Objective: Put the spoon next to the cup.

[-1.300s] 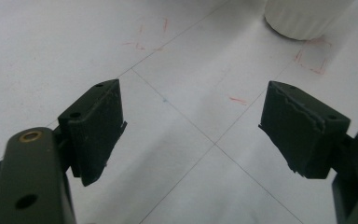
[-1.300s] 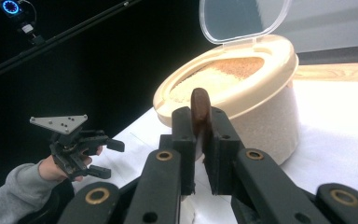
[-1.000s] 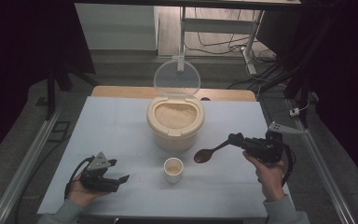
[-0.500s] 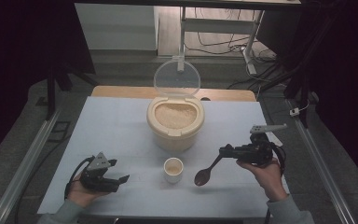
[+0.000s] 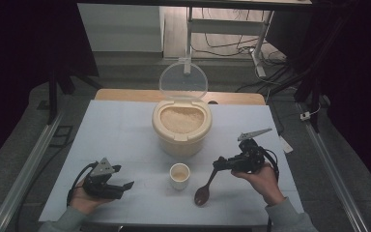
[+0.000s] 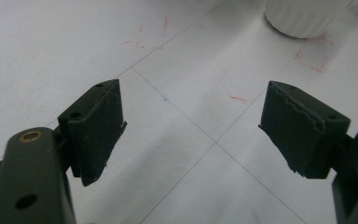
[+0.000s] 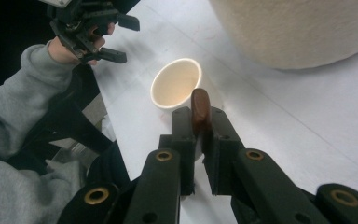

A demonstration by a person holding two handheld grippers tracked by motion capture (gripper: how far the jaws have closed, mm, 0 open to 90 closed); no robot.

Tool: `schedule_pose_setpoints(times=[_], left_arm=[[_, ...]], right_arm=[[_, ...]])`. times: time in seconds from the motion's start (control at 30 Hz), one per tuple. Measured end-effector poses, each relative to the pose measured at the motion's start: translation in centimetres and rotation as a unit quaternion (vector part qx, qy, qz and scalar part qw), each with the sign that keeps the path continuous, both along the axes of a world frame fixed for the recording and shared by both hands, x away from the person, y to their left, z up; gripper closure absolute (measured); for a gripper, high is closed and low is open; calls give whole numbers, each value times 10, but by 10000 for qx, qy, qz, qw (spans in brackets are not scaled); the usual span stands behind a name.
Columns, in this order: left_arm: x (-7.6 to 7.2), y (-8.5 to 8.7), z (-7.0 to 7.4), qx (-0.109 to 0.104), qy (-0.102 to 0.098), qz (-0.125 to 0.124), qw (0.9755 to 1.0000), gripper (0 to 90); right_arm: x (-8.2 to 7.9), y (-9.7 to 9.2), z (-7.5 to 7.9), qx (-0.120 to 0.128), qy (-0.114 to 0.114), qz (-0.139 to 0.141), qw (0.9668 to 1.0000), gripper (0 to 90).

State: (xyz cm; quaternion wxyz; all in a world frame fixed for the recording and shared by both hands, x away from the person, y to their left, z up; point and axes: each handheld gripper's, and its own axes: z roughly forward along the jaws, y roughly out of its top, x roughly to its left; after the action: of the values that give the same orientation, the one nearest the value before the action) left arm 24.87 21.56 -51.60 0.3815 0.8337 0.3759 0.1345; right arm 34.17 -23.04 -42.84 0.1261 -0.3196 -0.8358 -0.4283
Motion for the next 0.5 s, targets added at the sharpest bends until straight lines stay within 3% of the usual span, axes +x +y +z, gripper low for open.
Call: schedule_pose_setpoints(times=[0.27,0.5], left_arm=[[0,0,0,12,6,-14,10000,207],[1,-1,-1,21,15,-24,10000,207]], right_arm=[[8,16,-9,-27,152,94,9998,824],[17,20,-19,-93,61,-166,9998,786]])
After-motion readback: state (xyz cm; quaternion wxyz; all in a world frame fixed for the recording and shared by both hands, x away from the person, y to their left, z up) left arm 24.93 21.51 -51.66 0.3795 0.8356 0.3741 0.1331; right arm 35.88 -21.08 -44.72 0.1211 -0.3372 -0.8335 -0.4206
